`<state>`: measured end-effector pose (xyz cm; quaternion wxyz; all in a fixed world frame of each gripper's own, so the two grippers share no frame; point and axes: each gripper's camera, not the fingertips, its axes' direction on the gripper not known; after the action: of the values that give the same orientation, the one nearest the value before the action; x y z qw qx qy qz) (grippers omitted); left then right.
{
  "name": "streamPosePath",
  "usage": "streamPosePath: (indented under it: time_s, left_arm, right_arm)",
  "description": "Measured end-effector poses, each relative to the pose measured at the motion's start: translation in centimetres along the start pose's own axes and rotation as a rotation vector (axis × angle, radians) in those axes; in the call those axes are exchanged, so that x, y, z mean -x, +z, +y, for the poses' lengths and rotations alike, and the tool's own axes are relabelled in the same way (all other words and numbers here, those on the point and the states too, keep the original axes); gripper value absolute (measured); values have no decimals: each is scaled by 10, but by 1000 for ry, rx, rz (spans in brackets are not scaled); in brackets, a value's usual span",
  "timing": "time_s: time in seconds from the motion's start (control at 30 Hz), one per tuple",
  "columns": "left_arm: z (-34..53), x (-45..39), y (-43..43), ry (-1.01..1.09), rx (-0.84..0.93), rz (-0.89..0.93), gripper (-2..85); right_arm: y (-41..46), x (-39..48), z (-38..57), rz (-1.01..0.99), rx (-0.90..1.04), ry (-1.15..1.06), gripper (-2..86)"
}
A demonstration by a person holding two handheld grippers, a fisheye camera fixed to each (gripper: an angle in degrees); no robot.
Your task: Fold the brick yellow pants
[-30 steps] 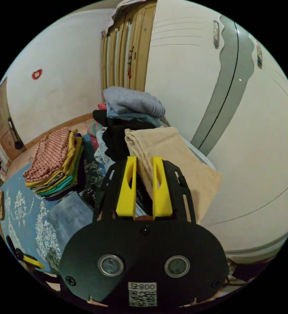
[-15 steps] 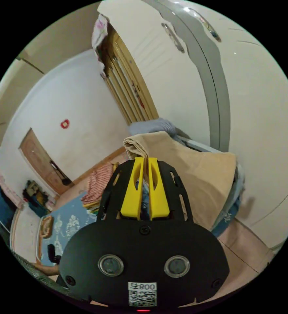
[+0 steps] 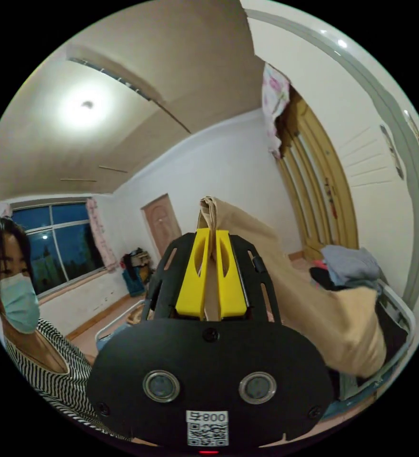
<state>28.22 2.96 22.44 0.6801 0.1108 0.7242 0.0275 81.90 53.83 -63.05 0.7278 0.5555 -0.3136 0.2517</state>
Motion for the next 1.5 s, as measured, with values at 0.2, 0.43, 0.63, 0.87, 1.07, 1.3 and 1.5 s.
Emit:
streamPosePath:
  time_s: [0.2, 0.43, 0.63, 0.87, 1.07, 1.3, 1.5]
  left_arm:
    - [36, -85, -105, 3, -107, -100, 87]
    - [102, -188, -220, -15, -187, -326, 138]
    - [171, -274, -330, -79, -422, -584, 139]
    - [194, -324, -364, -147, -393, -441, 137]
    - [189, -389, -354, -68, -295, -323, 147]
    - [171, -445, -346, -83, -216, -352, 173]
    - [158, -483, -366, -178, -275, -527, 181]
  right_arm:
    - [35, 131, 38, -156, 43, -16, 50]
    - [107, 275, 119, -471, 135, 34, 87]
    - [180, 388, 184, -651, 248, 31, 106]
    - [260, 495, 252, -706, 418, -10, 119]
    - [300, 544, 306, -683, 479, -2, 124]
    - [332, 567, 363, -670, 477, 46, 122]
    - [356, 583, 407, -670, 460, 34, 114]
